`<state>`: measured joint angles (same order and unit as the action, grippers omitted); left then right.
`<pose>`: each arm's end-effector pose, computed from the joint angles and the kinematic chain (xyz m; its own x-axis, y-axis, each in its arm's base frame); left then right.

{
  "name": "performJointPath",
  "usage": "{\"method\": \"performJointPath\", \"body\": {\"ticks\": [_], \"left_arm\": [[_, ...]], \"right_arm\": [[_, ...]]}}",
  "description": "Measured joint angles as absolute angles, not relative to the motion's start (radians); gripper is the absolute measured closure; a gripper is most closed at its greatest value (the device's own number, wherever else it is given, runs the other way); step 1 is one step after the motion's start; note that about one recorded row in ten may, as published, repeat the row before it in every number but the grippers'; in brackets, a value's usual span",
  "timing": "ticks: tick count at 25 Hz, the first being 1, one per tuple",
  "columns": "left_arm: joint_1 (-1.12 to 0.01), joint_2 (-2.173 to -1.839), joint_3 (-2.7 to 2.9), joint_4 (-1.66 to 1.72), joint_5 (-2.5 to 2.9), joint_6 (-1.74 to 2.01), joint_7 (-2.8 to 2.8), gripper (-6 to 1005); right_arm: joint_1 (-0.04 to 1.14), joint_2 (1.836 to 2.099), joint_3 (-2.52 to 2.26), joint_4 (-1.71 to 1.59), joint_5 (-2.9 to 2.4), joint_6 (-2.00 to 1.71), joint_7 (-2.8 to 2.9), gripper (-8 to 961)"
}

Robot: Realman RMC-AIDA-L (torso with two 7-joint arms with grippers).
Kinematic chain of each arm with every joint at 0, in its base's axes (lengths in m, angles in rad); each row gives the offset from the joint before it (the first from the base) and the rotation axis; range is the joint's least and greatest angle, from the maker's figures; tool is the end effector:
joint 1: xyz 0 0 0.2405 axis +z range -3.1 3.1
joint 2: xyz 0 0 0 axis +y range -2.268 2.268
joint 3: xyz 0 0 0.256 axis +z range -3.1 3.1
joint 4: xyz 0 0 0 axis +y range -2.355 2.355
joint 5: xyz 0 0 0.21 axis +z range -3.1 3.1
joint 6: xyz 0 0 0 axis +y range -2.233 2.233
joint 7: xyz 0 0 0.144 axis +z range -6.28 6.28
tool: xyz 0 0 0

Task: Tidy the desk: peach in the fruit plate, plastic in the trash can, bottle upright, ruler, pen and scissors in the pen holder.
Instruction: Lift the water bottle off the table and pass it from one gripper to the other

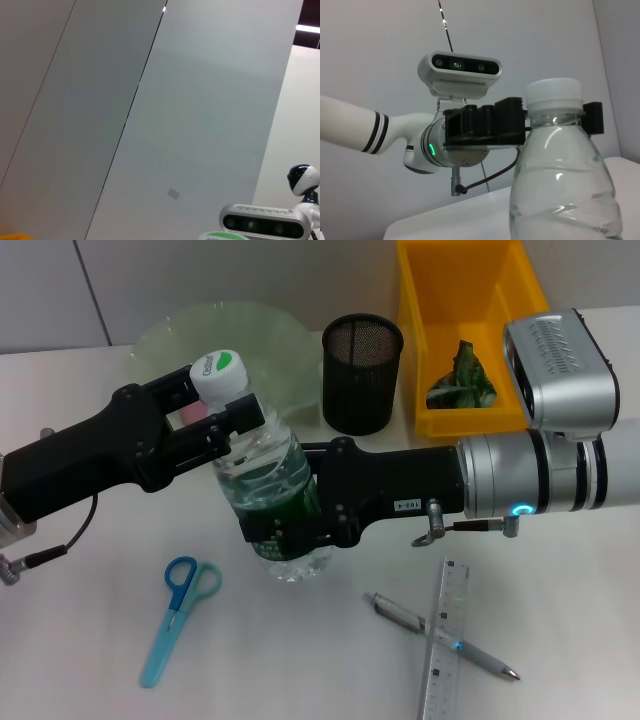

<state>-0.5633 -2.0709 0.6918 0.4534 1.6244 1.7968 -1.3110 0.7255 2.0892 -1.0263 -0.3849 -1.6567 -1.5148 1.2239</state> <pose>-0.2150 0.3171 0.0091 0.4994 0.2533 0.8285 0.3766 -0.9247 0.0557 0.1796 0.3390 -0.0635 0.7762 -0.2260 -0.5886 -0.2453 -0.9682 0.0483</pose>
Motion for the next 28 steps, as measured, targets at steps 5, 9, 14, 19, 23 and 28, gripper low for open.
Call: {"method": "performJointPath", "body": {"ticks": [5, 9, 14, 19, 23, 28], "left_arm": [[-0.563, -2.071, 0.692, 0.446, 1.624, 1.795, -1.308, 294], [-0.564, -2.07, 0.692, 0.442, 1.624, 1.793, -1.308, 458], [-0.564, -2.069, 0.692, 0.442, 1.624, 1.792, -1.308, 485], [-0.563, -2.069, 0.692, 0.442, 1.624, 1.788, -1.308, 520], [-0.564, -2.069, 0.695, 0.442, 1.628, 1.785, -1.309, 561], [-0.563, -2.069, 0.696, 0.442, 1.627, 1.783, -1.312, 558]], "right_arm": [[0.726, 2.089, -1.027, -0.377, -1.657, -1.515, 1.224, 218], [0.727, 2.089, -1.028, -0.374, -1.657, -1.515, 1.222, 217], [0.727, 2.089, -1.028, -0.374, -1.657, -1.515, 1.221, 218], [0.727, 2.089, -1.028, -0.374, -1.657, -1.515, 1.221, 218], [0.727, 2.089, -1.028, -0.374, -1.657, -1.515, 1.22, 218], [0.727, 2.089, -1.028, -0.376, -1.657, -1.515, 1.218, 218]]}}
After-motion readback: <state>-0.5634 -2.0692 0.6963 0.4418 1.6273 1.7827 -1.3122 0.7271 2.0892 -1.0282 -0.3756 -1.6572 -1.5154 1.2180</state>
